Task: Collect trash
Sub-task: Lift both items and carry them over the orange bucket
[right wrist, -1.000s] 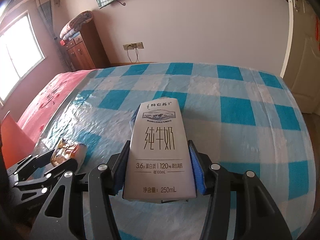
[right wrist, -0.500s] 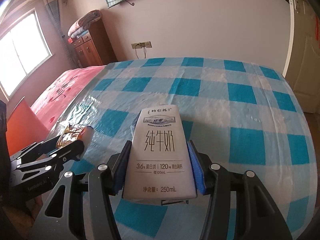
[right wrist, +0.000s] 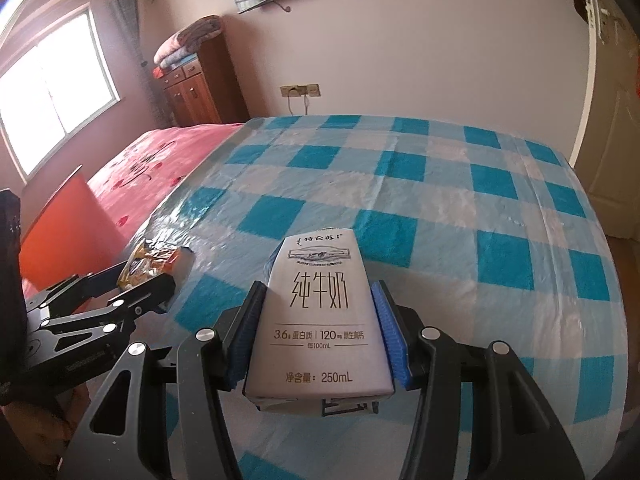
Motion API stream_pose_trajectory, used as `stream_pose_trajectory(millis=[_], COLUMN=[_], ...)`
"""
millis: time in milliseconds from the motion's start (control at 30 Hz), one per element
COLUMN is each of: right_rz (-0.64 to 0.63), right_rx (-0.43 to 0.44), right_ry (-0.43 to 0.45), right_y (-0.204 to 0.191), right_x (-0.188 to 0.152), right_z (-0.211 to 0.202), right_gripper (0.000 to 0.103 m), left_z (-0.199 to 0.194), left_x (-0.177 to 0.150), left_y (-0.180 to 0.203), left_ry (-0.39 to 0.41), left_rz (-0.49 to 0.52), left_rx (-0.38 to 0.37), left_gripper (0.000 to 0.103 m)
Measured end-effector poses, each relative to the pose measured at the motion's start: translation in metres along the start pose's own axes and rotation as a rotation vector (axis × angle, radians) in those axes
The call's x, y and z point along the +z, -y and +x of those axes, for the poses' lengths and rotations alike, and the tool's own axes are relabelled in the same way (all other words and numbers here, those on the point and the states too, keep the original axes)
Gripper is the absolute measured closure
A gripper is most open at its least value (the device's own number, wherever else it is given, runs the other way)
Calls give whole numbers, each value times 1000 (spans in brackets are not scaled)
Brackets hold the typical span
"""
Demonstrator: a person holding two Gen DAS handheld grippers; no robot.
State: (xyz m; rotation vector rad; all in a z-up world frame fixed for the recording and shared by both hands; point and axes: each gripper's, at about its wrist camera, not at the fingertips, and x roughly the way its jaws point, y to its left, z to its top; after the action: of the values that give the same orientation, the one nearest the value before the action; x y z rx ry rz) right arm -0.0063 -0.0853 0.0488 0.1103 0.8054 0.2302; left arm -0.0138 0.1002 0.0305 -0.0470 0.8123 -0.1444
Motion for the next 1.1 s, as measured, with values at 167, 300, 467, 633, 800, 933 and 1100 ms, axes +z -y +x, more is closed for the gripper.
stream_pose_trajectory(millis=[167,300,467,633,800,933,1100], right_rz=[-36,-69,-111,-150,-180,-204,-239], right_rx=[13,26,41,56,76,94,122], right_ry=[5,10,22,36,52,62,75], right_y=[-19,-35,-56,-74,-92,-107,-129], right_x=[-5,-7,-7,-5,-1,2,7], right_z=[-10,-18,-29,-41,-51,-57,-65], right_gripper=[48,48,48,48,48,48,48], left_z=[-13,-24,-43,-64,-82,-99,-118], left_x=[-8,-11,-14,-16,-16,-14,-11], left_y=[-8,-14,-22,-32,-44,-56,-72], left_ry=[6,20,44,72,97,127,163], left_rz=[-5,-4,3,2,-9,-21,-39], left_rx=[11,31,61,85,101,117,136], left_gripper=[34,34,34,34,34,34,34])
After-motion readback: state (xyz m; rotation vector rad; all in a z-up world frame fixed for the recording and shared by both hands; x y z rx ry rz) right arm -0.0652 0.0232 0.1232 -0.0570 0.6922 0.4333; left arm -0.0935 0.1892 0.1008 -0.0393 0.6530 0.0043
